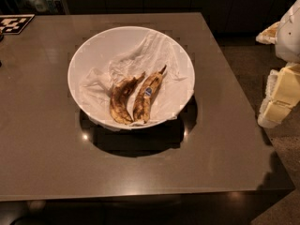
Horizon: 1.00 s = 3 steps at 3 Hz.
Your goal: Pick banana from white bowl
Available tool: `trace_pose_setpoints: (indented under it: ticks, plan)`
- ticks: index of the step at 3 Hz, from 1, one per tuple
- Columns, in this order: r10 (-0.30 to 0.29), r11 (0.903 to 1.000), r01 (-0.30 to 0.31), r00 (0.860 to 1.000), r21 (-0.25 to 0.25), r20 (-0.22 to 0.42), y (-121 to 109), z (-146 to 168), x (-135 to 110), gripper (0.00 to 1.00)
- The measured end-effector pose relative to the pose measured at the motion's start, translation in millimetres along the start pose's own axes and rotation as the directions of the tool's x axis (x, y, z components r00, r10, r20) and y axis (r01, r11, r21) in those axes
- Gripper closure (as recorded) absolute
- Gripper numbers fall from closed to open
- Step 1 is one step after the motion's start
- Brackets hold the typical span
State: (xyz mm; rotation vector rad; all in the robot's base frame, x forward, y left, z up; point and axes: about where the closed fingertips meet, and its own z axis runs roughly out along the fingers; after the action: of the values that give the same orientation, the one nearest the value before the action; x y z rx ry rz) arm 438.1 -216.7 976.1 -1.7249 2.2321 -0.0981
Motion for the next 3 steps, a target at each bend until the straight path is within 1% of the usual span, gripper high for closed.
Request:
trace_pose_setpoints:
  ticks: [1,2,3]
  plan:
    - [0.0,1.0,0.0,1.0,0.0,0.0,0.0,0.0,0.0,0.0]
    - [-0.014,0.9999,0.014,1.0,0.006,0.004,-1.9,-2.3,-3.9,0.0]
    - [-0.1,0.9949,0.1,0.995,0.01,0.001,-6.3,-6.9,-22.3,0.0]
